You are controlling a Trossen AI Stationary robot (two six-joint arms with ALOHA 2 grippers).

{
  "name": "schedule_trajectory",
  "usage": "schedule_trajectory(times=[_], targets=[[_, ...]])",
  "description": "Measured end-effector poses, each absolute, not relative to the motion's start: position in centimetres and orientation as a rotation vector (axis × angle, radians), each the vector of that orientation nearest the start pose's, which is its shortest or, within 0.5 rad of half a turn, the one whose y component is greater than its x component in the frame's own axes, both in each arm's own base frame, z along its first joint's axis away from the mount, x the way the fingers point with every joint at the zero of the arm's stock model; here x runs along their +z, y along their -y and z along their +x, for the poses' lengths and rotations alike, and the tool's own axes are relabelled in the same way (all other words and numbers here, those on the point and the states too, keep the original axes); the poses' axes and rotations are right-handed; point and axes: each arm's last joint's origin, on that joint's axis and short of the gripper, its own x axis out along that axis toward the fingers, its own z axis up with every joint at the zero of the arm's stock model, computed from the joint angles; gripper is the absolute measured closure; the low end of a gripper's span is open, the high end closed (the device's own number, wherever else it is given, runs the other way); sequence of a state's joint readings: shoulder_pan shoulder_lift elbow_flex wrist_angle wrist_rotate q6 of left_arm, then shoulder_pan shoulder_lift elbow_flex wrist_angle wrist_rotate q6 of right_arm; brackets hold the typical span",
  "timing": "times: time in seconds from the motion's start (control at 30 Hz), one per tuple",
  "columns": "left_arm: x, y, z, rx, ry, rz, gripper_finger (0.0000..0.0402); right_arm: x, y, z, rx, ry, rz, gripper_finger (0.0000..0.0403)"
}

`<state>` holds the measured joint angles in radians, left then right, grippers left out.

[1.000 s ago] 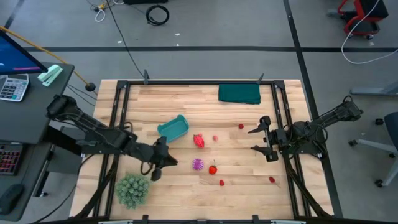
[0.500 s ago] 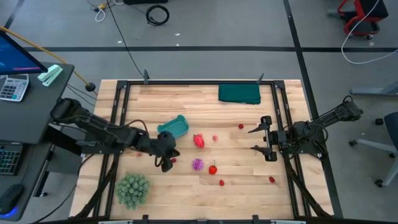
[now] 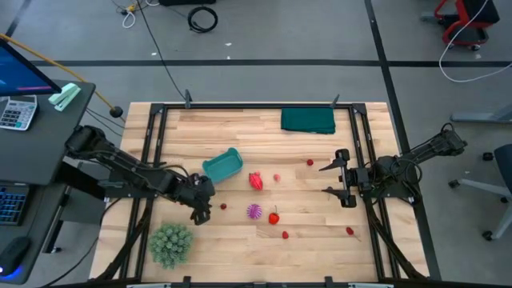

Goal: Pick and placing Produce into tupperware
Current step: Put the red cherry into the blue bin

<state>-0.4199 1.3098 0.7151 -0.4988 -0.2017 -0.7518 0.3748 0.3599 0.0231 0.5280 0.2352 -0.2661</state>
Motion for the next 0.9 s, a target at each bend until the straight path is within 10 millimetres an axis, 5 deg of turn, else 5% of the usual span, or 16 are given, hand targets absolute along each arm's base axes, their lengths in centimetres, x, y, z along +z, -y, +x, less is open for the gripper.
schedule_trajectory(times=[0.9], targets=[[13.1,9.6,22.7,0.245,-1.122,-0.245,0.0257,18.8,-3.7,11.3,0.116,0.171,-0.216,0.0086]])
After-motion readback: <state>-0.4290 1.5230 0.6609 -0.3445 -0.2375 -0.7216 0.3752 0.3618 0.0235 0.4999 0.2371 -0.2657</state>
